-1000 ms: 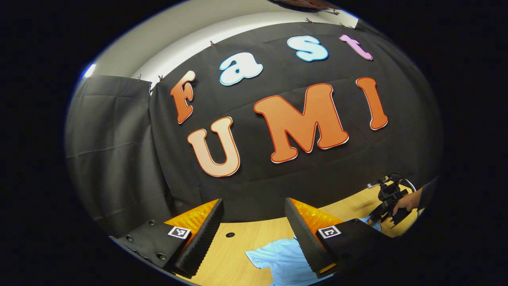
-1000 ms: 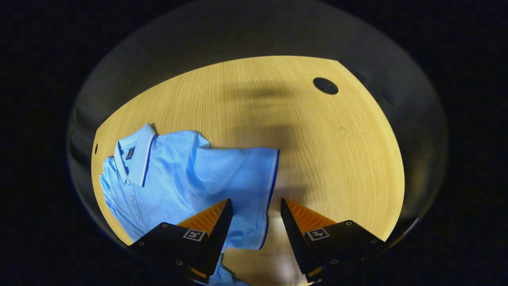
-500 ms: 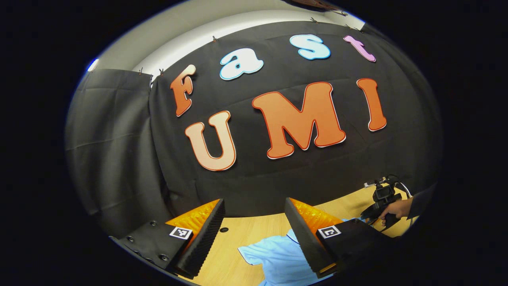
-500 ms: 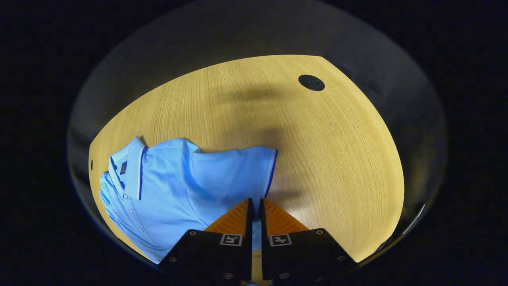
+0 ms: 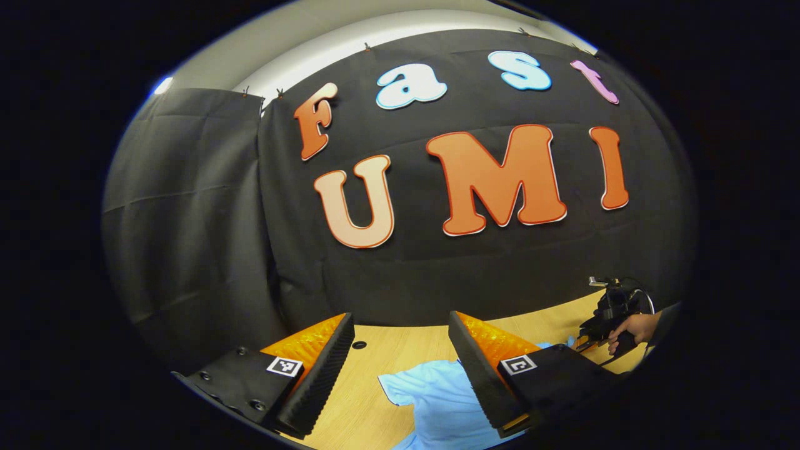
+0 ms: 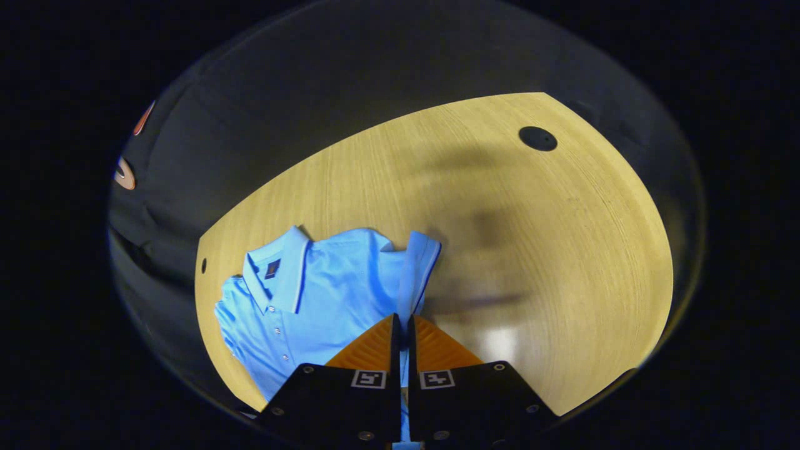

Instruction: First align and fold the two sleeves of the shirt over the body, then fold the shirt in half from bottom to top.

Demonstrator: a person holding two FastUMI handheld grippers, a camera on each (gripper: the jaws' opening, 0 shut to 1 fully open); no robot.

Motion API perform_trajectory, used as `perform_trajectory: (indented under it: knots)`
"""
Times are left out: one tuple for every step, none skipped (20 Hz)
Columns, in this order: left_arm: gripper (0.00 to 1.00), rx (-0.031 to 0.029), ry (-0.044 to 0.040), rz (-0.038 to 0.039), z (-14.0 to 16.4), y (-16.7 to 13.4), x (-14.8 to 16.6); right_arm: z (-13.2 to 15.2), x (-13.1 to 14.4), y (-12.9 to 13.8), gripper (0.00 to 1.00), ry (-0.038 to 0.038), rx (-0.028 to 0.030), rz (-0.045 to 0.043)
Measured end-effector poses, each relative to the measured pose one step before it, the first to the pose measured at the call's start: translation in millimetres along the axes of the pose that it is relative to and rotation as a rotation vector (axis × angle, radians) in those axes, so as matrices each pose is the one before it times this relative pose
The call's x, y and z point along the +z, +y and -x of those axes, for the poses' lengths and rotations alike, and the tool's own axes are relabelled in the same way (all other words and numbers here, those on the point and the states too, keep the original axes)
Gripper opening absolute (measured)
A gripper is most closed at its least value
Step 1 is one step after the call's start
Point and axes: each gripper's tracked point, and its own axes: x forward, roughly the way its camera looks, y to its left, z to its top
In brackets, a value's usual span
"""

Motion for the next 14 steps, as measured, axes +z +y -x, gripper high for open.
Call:
perform_trajectory:
  knots:
    - [0.99, 0.00533, 0.00990, 0.01166, -1.30, 1.60, -2.69, 1.02, 0.30, 9.36, 0.05, -0.00247, 0.01392, 0.01100]
    - [0.99, 0.00257, 0.00709, 0.01025, 0.63, 1.77, -2.74, 0.40, -0.74, 11.25, 0.05, -0.00254, 0.01668, 0.01199]
    - [0.99, 0.00329, 0.00669, 0.00616, -0.73, 2.11, -0.18, -0.04, -0.32, 9.53, 0.05, -0.00225, 0.01525, 0.00970]
    - [0.98, 0.00188, 0.00233, 0.00563, -0.13, 2.40, -2.10, -1.13, 0.26, 10.29, 0.05, 0.00306, 0.01753, 0.00943]
    - [0.99, 0.00056, 0.00689, 0.00385, -2.73, 1.48, -2.63, -0.57, -1.48, 9.69, 0.05, 0.00592, 0.01440, 0.00005]
    - [0.98, -0.00004, 0.00727, 0.00566, -2.36, 0.61, -3.73, -1.16, -1.22, 10.08, 0.05, 0.00597, 0.01723, 0.00135]
    - [0.98, -0.00477, 0.01043, 0.00867, -1.02, 1.06, -2.22, -1.94, -2.15, 10.78, 0.06, 0.00325, 0.01821, 0.00156]
    - [0.99, -0.01184, 0.00747, 0.01235, 0.52, 0.87, -3.45, -0.43, -2.40, 12.11, 0.07, 0.00471, 0.02712, 0.00144]
    - [0.99, -0.00796, 0.00855, 0.01329, -2.99, 2.43, -4.20, 0.62, -5.28, 12.41, 0.12, 0.01022, 0.02475, 0.00418]
    - [0.99, -0.00545, 0.01425, 0.01602, -3.44, 5.15, -6.72, 1.89, -4.11, 8.02, 0.13, 0.00703, 0.01256, 0.01082]
    - [0.99, -0.01087, 0.01832, 0.02091, -5.93, 4.47, -5.15, 2.93, -3.22, 6.38, 0.16, 0.00199, 0.01063, 0.01827]
    - [0.99, -0.01988, 0.01910, 0.02267, -5.66, 2.96, -5.82, 3.87, -2.32, 3.84, 0.21, -0.00481, -0.00254, 0.01592]
    - [0.97, -0.02102, 0.01161, 0.02169, -6.26, 5.00, -3.82, 4.09, -0.86, 4.30, 0.21, -0.00937, -0.00135, 0.01631]
    - [0.99, -0.02028, 0.01040, 0.01419, -7.23, 3.28, -4.85, 6.12, 1.70, 1.58, 0.36, -0.01627, -0.01049, 0.01045]
